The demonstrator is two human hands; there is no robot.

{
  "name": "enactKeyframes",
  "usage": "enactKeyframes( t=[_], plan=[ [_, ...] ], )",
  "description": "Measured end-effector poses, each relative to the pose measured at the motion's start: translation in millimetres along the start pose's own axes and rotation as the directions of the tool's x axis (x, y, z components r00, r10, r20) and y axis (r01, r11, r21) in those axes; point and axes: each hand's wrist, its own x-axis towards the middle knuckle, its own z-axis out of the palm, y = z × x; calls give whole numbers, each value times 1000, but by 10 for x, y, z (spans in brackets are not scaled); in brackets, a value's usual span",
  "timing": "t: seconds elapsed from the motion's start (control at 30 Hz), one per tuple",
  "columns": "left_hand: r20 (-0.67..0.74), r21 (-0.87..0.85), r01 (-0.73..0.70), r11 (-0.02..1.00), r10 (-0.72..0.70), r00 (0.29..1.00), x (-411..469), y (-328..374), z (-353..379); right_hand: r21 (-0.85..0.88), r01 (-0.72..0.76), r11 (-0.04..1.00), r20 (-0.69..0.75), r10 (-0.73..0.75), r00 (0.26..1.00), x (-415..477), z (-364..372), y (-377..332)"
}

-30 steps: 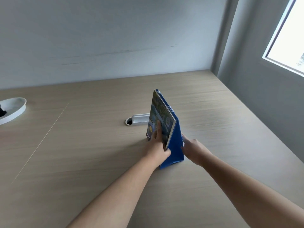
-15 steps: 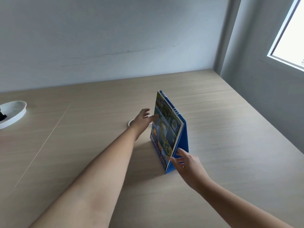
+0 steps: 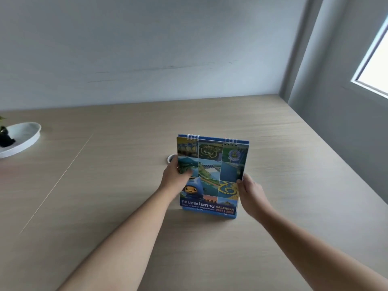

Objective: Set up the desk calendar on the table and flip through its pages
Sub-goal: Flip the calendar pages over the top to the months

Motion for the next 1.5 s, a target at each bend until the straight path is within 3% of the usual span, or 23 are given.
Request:
enactKeyframes(
  t=[0.13,0.37,0.6,0.7,0.77,0.87,0.93,1.0,1.1,1.17,1.3,1.4,1.5],
  plan=[
    [-113,102,10,995,2,994,-193,-122,-60,-15,-35,999,77,36,996,174,57,-173],
    [-113,189,50,981,-28,993,-157,-132,-62,150,52,987,-44,-46,998,-226,162,-133],
    [-98,219,50,974,-29,995,-132,-80,-45,12,43,999,-50,-42,998,-326,147,-216],
    [-97,233,40,972,-18,995,-126,-82,-49,32,-16,999,-49,18,999,-354,125,-218],
    [-19,137,62,989,-60,998,-122,-80,-79,40,-25,999,-97,29,995,-342,83,-206],
    [180,-330,185,926,-130,975,-117,-14,-239,38,-9,999,-147,15,989,-297,-79,-224],
    [215,-567,234,790,-132,968,-58,-2,-406,199,-44,979,-44,53,998,-328,-267,-302],
    [225,-641,239,729,-120,967,-19,31,-540,454,-71,888,102,27,994,-426,-493,-498],
    [174,-389,185,903,-125,977,-33,157,-544,743,-93,663,196,-84,977,-364,-881,-934],
    [184,-258,162,952,-117,976,-49,254,-459,777,-22,629,172,-179,969,-155,-1085,-1226],
    [65,-93,68,993,-62,996,-107,358,-331,540,144,829,3,-173,985,266,-1011,-1456],
    [9,-82,49,995,-48,999,-109,314,-305,280,102,954,-57,-89,994,423,-749,-1162],
    [-56,13,18,1000,-18,998,-97,267,-304,197,20,980,-31,-14,999,269,-516,-798]
  ],
)
